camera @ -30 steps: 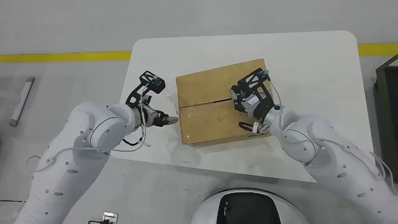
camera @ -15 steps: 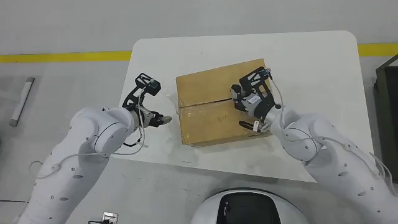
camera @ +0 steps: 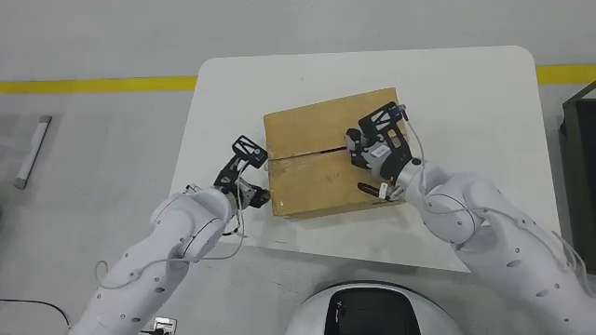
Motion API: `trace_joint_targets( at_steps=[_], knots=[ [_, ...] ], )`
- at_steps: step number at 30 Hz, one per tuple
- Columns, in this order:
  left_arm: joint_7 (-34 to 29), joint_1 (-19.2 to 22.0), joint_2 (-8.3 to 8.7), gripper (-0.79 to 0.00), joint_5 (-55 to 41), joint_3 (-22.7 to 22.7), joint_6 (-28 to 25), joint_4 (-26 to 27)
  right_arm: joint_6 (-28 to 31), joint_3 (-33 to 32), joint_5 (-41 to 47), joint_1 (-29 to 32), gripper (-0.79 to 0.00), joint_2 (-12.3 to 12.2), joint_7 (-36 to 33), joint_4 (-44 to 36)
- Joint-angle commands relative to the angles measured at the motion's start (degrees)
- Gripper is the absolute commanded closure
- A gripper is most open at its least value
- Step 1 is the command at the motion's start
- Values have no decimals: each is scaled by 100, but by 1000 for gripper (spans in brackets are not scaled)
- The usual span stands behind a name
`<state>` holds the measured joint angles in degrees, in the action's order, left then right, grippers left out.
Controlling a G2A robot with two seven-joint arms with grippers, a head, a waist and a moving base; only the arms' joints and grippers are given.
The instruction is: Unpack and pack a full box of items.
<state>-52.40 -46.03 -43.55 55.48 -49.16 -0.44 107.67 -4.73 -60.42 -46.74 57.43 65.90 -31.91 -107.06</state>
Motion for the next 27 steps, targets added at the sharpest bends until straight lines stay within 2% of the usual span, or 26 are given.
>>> trace_joint_targets(
  at_steps=[1,7,15,22,27],
  knots=[
    [122,23,-42,-785,79,10,115,-27,-4,-5,1,9,0,9,-5,-2],
    [427,25,-127,-785,138,-158,523,-11,-2,0,-10,25,0,42,-6,5],
    [677,-147,-160,-785,-254,-660,853,104,15,12,11,-3,0,92,-1,63],
    [693,-277,-178,-785,-160,-918,886,204,38,33,-6,-36,0,134,0,102],
    [658,-173,-233,-785,-215,-985,766,283,27,-8,-21,-40,0,154,-27,96]
  ],
)
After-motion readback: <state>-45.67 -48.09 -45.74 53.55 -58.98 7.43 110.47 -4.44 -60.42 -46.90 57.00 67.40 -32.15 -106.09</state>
